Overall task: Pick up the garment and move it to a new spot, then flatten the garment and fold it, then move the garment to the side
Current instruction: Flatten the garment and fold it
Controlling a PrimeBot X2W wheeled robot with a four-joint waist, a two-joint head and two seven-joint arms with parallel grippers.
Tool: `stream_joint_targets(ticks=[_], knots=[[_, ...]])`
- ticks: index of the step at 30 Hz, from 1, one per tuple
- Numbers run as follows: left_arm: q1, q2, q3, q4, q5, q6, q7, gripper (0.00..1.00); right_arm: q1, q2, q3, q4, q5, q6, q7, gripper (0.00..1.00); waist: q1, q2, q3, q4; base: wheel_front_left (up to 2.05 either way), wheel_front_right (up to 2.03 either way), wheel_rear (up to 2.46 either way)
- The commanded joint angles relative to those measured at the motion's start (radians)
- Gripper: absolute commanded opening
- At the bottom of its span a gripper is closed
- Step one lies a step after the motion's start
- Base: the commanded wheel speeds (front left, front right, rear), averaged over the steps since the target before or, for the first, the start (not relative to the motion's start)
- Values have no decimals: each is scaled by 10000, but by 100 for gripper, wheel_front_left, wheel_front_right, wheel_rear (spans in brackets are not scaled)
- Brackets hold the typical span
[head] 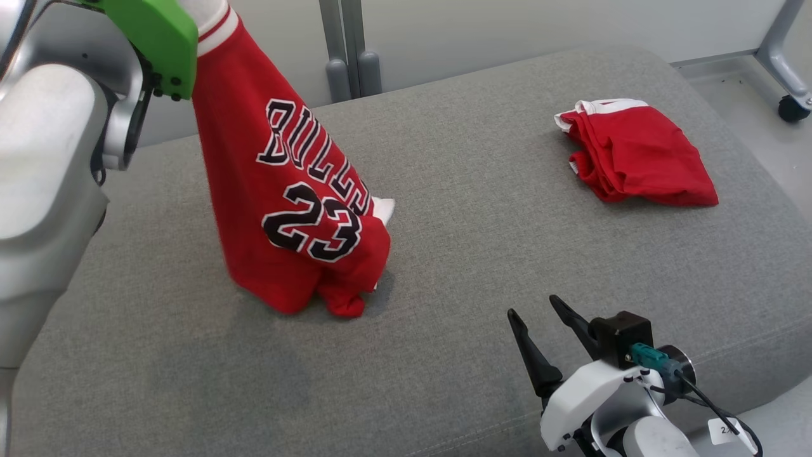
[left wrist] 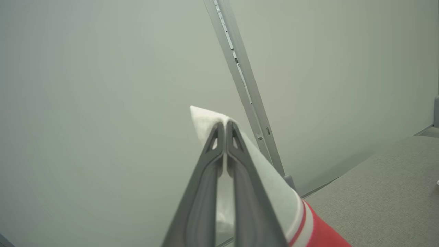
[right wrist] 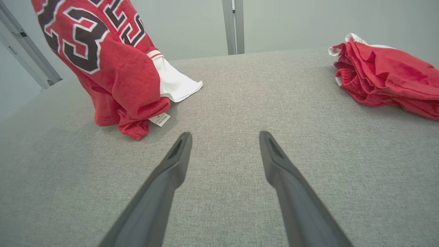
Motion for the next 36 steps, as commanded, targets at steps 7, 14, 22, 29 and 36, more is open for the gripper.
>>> stream_joint_targets(ticks=[7,14,22,29,36], knots=[[-396,225,-252,-713,220,-66,535,0,67,-5,233,-159,74,-11,54,100,0,0,-28,-23,0,0,0],[63,-586,-829,-306,113,-301,501,0,-260,-3,357,-142,213,-11,-96,100,0,0,597,-547,0,0,0],[184,-1921,-1492,1178,165,-753,-77,0,-636,0,474,25,413,-11,-405,100,0,0,1514,-1225,0,0,0],[308,-3240,-1871,2434,-72,-1277,-685,100,-926,-2,513,342,574,-11,-740,100,0,0,1969,-1359,0,0,0],[515,-3796,-1843,3220,-449,-1680,-1185,100,-1038,-2,265,583,475,-11,-888,100,0,0,1911,-973,0,0,0]])
